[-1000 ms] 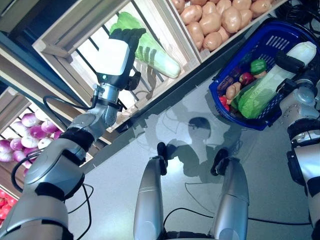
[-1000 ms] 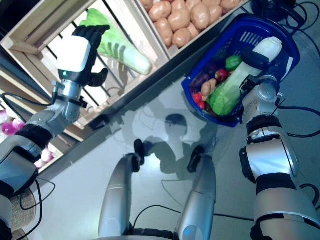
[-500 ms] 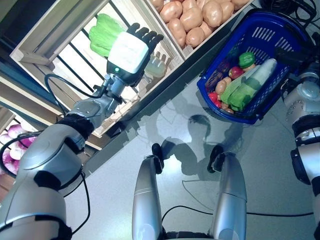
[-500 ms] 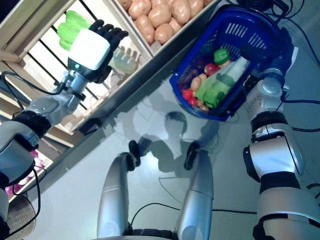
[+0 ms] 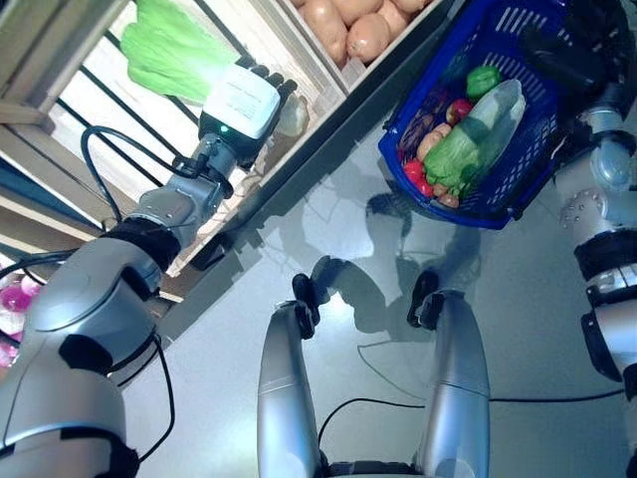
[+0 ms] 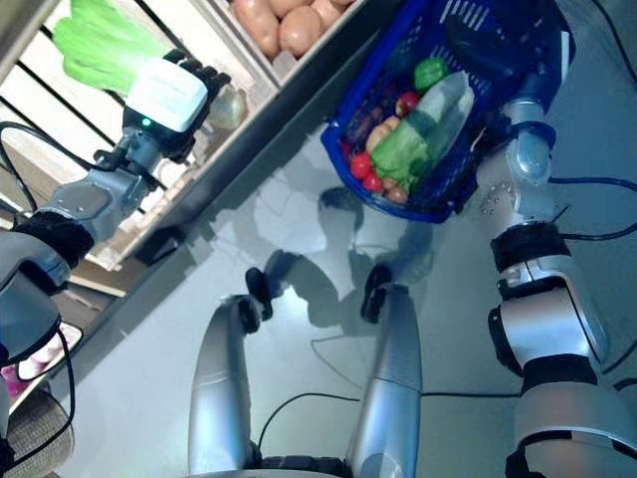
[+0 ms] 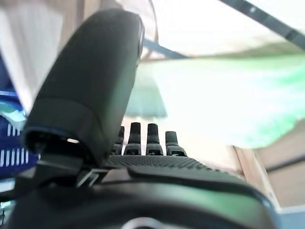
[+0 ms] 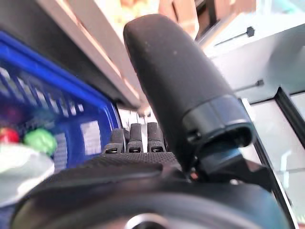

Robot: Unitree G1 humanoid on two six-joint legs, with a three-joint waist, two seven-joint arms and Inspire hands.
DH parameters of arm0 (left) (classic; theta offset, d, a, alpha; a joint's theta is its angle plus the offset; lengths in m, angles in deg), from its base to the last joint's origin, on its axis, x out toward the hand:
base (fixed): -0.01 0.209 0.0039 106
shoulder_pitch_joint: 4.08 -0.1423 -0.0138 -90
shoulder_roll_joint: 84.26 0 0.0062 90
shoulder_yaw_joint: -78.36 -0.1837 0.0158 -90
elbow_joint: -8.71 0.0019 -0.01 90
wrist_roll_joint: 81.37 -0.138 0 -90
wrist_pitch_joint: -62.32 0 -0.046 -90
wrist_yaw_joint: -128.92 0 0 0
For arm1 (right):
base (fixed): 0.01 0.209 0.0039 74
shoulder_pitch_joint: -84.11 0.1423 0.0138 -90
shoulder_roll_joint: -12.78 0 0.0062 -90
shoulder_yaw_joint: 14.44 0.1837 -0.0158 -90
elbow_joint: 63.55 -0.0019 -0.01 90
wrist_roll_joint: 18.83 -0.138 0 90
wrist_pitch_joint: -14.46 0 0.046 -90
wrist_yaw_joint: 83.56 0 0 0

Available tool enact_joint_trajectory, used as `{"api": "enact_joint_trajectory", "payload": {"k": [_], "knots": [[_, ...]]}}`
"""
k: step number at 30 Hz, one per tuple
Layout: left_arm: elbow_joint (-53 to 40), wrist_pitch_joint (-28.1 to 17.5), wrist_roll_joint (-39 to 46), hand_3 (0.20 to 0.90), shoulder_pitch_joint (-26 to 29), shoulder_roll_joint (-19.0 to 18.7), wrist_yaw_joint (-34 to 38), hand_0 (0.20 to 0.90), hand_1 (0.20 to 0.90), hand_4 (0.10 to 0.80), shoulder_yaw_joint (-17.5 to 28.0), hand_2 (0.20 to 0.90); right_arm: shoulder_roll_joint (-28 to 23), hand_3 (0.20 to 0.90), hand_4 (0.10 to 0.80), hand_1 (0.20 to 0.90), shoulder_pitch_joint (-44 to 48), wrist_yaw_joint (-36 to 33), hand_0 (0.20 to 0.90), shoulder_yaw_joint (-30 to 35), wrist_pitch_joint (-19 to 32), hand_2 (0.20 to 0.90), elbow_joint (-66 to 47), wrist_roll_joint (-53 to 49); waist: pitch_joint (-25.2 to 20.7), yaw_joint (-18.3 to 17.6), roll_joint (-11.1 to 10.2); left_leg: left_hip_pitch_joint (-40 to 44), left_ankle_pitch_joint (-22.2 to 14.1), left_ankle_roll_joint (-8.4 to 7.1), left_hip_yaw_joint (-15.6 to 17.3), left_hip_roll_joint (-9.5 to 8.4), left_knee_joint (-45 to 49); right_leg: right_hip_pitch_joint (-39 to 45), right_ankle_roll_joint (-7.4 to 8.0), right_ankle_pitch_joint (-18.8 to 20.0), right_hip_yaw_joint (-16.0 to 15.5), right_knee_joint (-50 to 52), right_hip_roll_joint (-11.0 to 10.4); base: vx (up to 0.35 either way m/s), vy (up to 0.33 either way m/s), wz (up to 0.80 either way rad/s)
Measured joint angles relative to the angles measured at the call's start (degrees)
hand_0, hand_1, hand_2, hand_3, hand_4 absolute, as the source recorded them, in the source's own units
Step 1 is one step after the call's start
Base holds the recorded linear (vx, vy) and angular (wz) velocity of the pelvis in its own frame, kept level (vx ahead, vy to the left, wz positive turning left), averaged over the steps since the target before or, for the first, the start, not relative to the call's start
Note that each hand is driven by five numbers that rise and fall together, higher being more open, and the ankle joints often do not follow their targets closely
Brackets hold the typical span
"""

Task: Put vegetables into the basket

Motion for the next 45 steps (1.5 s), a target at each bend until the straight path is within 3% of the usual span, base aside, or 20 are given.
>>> {"api": "enact_joint_trajectory", "payload": {"k": [7, 14, 20, 21, 22, 26, 33, 34, 38, 42, 44, 45], "knots": [[-0.97, 3.54, -0.01, 0.9, 3.85, -0.81, -0.54, 0.9, 0.9, 0.8, 1.22, 0.9, 0.0, 0.9, 0.8, 0.9, -4.23, 0.28, 0.9, 0.07, 0.19, 0.9, -4.08, -0.31, -0.05, -0.25, -2.52, -6.5, -0.68, 0.78, -0.74, 0.04, 3.66, -5.98, 0.06, 0.06, 0.75, 2.64, -0.35, -0.038, 0.008, 0.0], [0.93, 4.77, -0.05, 0.9, 9.35, -0.89, -0.03, 0.9, 0.9, 0.8, 2.35, 0.9, -0.35, 0.9, 0.8, 0.9, -3.96, 0.28, 0.9, 0.17, 0.93, 0.9, -4.5, -0.34, -0.05, -1.21, -2.96, -12.31, -1.36, 1.5, -1.19, 0.02, 6.58, -11.11, 0.32, 0.26, 1.04, 4.25, -0.65, -0.044, -0.02, 0.0], [-0.65, 4.61, -0.02, 0.9, 12.78, -0.89, -0.43, 0.9, 0.9, 0.8, 1.59, 0.9, -0.84, 0.9, 0.8, 0.9, -2.64, 0.28, 0.9, 0.27, 2.0, 0.9, -4.74, -2.17, -0.1, 0.53, -3.0, -16.6, -1.67, 1.49, -1.44, -0.03, 8.16, -15.83, 0.02, 0.48, 1.79, 5.66, -0.75, -0.039, -0.004, -0.02], [-0.8, 4.61, 0.15, 0.564, 13.36, -0.89, -0.48, 0.564, 0.564, 0.576, 1.63, 0.564, -0.83, 0.9, 0.8, 0.9, -2.25, 0.31, 0.9, 0.27, 2.46, 0.9, -4.75, -2.2, -0.1, 0.51, -3.01, -17.37, -1.72, 1.43, -1.45, -0.18, 8.19, -16.61, 0.07, 0.51, 1.79, 5.64, -0.98, -0.035, 0.004, 0.01], [-0.79, 4.62, 0.69, 0.3, 13.86, -0.9, -0.68, 0.3, 0.3, 0.4, 1.88, 0.3, -0.84, 0.9, 0.8, 0.9, -1.8, 0.31, 0.9, 0.27, 2.72, 0.9, -4.74, -2.3, -0.11, 0.45, -3.01, -18.03, -1.72, 1.44, -1.52, -0.44, 8.23, -17.34, 0.17, 0.56, 1.78, 5.53, -1.21, 0.0, 0.0, 0.0], [-0.03, 5.17, 4.04, 0.3, 13.95, -1.06, -1.3, 0.3, 0.3, 0.4, 3.6, 0.3, -0.78, 0.9, 0.8, 0.9, -1.4, 0.31, 0.9, 0.32, 2.81, 0.9, -4.76, -2.74, -0.18, 0.33, -3.17, -18.71, -1.84, 1.65, -2.04, -1.38, 7.5, -17.76, 1.32, 1.22, 1.46, 3.36, -1.29, -0.023, -0.001, -0.14], [3.0, 5.22, 4.35, 0.3, 12.58, -0.97, -3.06, 0.3, 0.3, 0.4, 4.05, 0.3, 0.6, 0.9, 0.8, 0.9, -2.05, 0.44, 0.9, 0.49, 2.84, 0.9, -4.78, -2.77, -0.15, -1.78, -4.43, -14.45, -1.28, 2.55, -1.24, -1.68, 5.71, -13.35, 1.18, 1.55, 0.86, 1.55, -1.91, 0.006, -0.001, 0.0], [4.23, 5.21, 4.34, 0.3, 10.92, -0.93, -3.44, 0.3, 0.3, 0.4, 3.7, 0.3, 1.34, 0.9, 0.8, 0.9, -2.41, 0.45, 0.9, 0.54, 2.84, 0.9, -4.77, -2.75, -0.13, -2.29, -4.64, -12.2, -1.01, 2.52, -0.99, -1.43, 6.02, -11.01, 0.85, 3.04, 0.91, 1.48, -1.92, 0.0, 0.0, 0.0], [6.76, 5.15, 4.51, 0.3, 8.09, -0.92, -3.92, 0.3, 0.3, 0.4, 4.03, 0.3, 2.1, 0.9, 0.8, 0.9, -2.76, 0.84, 0.9, 3.03, 3.05, 0.9, -5.94, -2.67, -0.06, -2.56, -5.53, -5.92, -2.97, 1.72, 0.2, -0.53, 5.96, -5.24, 0.84, 1.79, 0.57, 1.58, -1.71, 0.047, 0.027, -0.09], [7.76, 2.07, 7.28, 0.3, 4.12, -0.99, -3.88, 0.3, 0.3, 0.4, 5.3, 0.3, 3.28, 0.9, 0.8, 0.9, -5.7, 0.91, 0.9, 3.94, 3.05, 0.9, -6.11, -2.55, -0.04, -2.67, -5.78, 2.0, -3.37, 2.37, 1.35, 0.29, 5.74, 2.31, 0.33, 1.52, 0.71, 2.28, -1.78, 0.064, 0.03, 0.03], [7.33, -0.48, 9.56, 0.3, 1.34, -1.31, -3.64, 0.3, 0.3, 0.4, 8.45, 0.3, 3.77, 0.9, 0.8, 0.9, -7.67, 1.23, 0.9, 4.2, 2.96, 0.9, -6.61, -2.48, -0.1, -2.64, -5.86, 7.91, -3.95, 2.41, 2.77, 0.52, 2.96, 7.35, 0.02, 1.3, 0.73, 1.21, -1.8, 0.116, -0.006, 0.09], [7.11, -2.37, 11.26, 0.3, -0.38, -1.37, -3.1, 0.3, 0.3, 0.4, 11.48, 0.3, 3.87, 0.9, 0.8, 0.9, -9.07, 1.43, 0.9, 4.64, 2.91, 0.9, -7.49, -2.43, -0.1, -2.37, -5.87, 11.14, -4.34, 1.68, 3.45, 0.71, 1.17, 10.24, -0.54, 0.93, 0.54, 0.18, -1.63, 0.116, -0.024, 0.03]]}}
